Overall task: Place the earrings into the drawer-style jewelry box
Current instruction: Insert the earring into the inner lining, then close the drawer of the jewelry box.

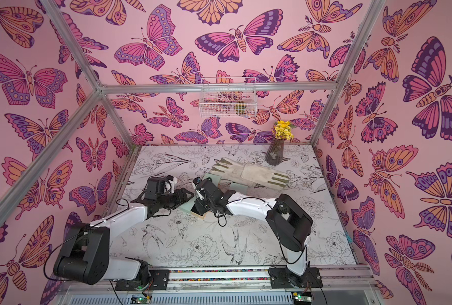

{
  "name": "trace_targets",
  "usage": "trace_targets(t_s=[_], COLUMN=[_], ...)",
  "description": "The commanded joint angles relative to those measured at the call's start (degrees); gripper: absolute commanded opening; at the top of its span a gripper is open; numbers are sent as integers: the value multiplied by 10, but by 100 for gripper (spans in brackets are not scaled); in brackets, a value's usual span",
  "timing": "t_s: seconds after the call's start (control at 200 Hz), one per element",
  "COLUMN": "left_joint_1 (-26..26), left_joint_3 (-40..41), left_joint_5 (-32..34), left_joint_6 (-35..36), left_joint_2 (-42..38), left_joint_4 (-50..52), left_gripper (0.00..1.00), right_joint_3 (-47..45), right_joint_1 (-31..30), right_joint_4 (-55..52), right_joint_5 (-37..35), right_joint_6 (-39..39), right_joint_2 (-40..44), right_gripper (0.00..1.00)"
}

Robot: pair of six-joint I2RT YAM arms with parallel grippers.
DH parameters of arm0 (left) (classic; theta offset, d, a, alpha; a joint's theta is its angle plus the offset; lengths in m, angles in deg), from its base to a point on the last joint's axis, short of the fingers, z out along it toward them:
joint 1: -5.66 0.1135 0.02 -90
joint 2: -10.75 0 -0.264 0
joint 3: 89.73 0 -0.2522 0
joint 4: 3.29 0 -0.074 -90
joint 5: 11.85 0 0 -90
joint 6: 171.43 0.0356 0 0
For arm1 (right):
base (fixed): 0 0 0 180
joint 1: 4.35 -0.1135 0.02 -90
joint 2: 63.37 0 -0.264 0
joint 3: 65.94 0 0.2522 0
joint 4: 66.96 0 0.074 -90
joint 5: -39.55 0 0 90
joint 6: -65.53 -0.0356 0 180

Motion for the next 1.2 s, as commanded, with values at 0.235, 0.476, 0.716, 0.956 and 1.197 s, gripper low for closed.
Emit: trace_targets(t_s=[0.235, 0.476, 0.716, 0.956, 1.197], left_joint_1=[40, 44, 44, 42, 37], left_joint_3=[-56, -87, -96, -93, -75], left_joint_5=[61, 47, 40, 4, -18], left_joint_6=[52, 57, 63, 59, 44], left_joint_2=[23, 85, 115, 128, 107], left_joint_4=[72, 88, 100, 95, 81], left_gripper=[68, 72, 73, 73, 72], right_joint_3=[-23, 2, 36, 57, 85], right_joint_1=[34, 34, 34, 34, 34], right_joint_4=[-101, -109, -103, -88, -79], right_joint_5=[-54, -15, 19, 44, 66], right_joint_6=[-86, -96, -96, -96, -100], right_joint_2=[13, -32, -71, -88, -114], right_gripper=[6, 4, 5, 5, 6])
